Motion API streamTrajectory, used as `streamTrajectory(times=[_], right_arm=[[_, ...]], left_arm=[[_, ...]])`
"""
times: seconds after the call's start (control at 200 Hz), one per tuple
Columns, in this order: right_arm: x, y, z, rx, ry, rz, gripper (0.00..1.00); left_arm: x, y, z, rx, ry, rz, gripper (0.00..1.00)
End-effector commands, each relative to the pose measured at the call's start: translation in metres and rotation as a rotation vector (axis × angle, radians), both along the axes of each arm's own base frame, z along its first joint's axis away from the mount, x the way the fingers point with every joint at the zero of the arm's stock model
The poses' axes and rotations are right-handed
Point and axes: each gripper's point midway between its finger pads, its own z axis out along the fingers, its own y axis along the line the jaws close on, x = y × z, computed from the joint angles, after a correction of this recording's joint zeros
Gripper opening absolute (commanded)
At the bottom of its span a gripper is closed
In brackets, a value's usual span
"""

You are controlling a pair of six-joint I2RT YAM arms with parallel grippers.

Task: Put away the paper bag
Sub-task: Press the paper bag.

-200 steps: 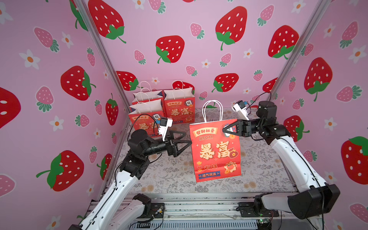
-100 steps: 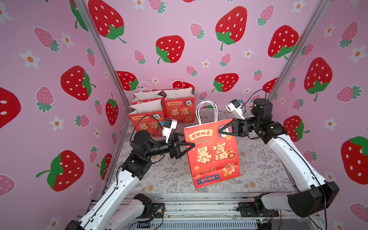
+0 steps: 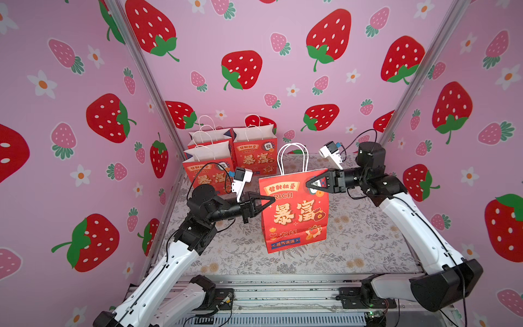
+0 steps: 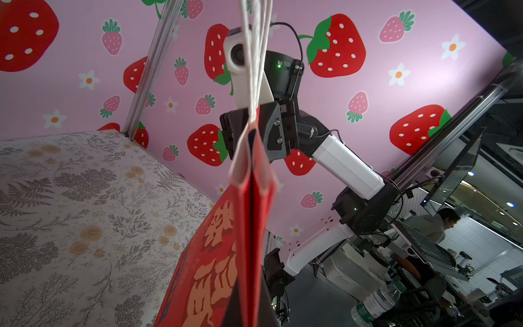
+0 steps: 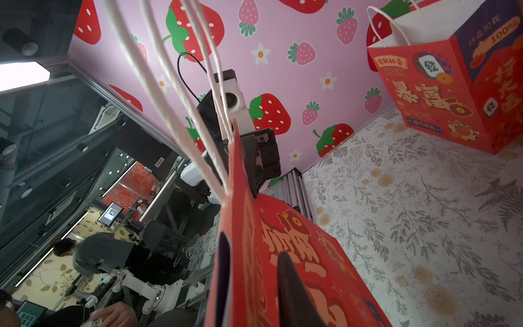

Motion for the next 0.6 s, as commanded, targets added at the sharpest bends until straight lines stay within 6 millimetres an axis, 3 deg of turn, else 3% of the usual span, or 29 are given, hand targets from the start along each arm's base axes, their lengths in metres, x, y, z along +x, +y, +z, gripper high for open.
streamTrajectory(times=[0.0, 0.13, 0.325, 0.49, 0.595], right_arm=[[-0.004, -0.004, 0.003, 0.015, -0.041, -0.076, 0.43], [-0.01, -0.009, -0.012, 0.016, -0.035, -0.132, 0.57], [-0.016, -0.012, -0.023, 0.024, -0.027, -0.137, 0.67], [-0.013, -0.012, -0.025, 0.041, -0.04, -0.158, 0.68], [-0.013, -0.012, -0.021, 0.059, -0.042, -0.158, 0.63]], left_arm=[[0.003, 0.001, 0.012, 0.002, -0.027, 0.026, 0.0], [0.003, 0.001, 0.016, -0.017, -0.015, 0.02, 0.0], [-0.002, -0.001, 0.026, -0.054, -0.004, -0.022, 0.0], [-0.004, -0.002, 0.032, -0.073, 0.007, -0.039, 0.0], [-0.006, 0.0, 0.036, -0.078, 0.004, -0.031, 0.0]])
